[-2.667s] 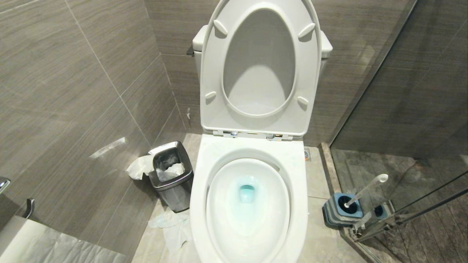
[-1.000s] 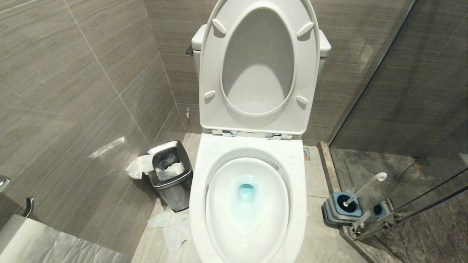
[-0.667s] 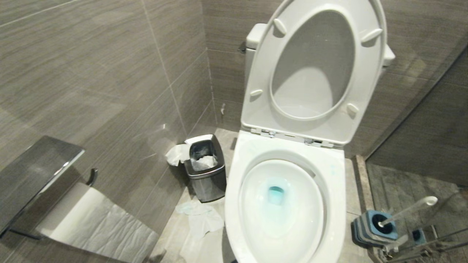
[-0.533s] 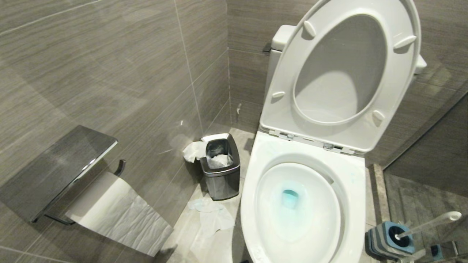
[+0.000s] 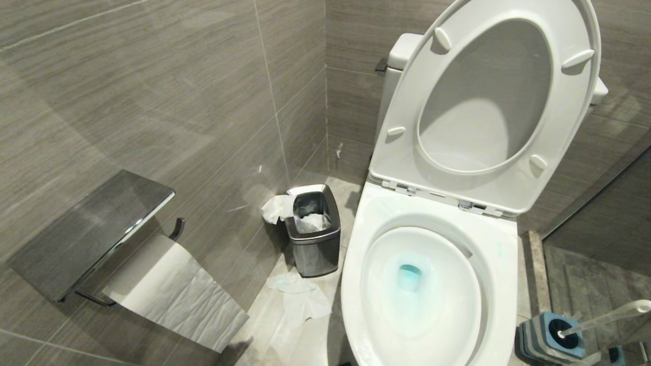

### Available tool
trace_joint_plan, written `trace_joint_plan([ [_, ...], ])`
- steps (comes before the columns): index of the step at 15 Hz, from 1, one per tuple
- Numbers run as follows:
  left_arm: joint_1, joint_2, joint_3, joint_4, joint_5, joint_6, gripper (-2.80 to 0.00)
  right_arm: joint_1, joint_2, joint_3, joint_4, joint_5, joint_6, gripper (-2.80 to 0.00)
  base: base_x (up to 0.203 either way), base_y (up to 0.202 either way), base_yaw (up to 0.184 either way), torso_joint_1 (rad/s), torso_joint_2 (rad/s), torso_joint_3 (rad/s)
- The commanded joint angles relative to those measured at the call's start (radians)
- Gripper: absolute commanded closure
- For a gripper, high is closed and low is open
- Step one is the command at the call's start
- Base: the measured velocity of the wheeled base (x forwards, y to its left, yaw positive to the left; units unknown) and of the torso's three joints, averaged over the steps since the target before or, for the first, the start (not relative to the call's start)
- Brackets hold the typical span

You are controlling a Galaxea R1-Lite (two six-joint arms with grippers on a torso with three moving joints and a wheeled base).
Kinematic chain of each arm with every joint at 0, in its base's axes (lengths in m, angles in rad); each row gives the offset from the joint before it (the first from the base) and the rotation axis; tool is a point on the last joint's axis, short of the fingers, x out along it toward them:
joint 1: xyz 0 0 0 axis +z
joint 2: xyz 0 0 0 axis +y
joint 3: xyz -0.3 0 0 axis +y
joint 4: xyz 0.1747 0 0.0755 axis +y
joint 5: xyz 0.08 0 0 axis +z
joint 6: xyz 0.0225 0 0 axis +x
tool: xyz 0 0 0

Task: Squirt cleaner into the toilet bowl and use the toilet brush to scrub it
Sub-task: Flush the toilet

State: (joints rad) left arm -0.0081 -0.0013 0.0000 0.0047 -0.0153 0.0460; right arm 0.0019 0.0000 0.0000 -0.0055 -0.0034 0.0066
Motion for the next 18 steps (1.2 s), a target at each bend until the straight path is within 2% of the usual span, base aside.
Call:
trace_joint_plan([
  [1, 0.0, 0.001, 0.0, 0.0, 0.0, 0.0, 0.0, 0.001, 0.002, 0.0, -0.001, 0.0, 0.0, 0.0, 0.0, 0.0, 0.0, 0.0, 0.0, 0.0],
  [8, 0.0, 0.001, 0.0, 0.0, 0.0, 0.0, 0.0, 0.001, 0.002, -0.001, -0.001, 0.0, 0.001, 0.0, 0.0, 0.0, 0.0, 0.0, 0.0, 0.0],
  [13, 0.0, 0.001, 0.0, 0.0, 0.0, 0.0, 0.0, 0.001, 0.002, 0.0, -0.001, 0.0, 0.001, 0.0, 0.0, 0.004, -0.121, 0.004, 0.0, 0.0],
  [18, 0.0, 0.001, 0.0, 0.0, 0.0, 0.0, 0.0, 0.001, 0.002, 0.0, -0.001, 0.0, 0.001, 0.0, 0.0, 0.001, -0.013, 0.001, 0.0, 0.0],
])
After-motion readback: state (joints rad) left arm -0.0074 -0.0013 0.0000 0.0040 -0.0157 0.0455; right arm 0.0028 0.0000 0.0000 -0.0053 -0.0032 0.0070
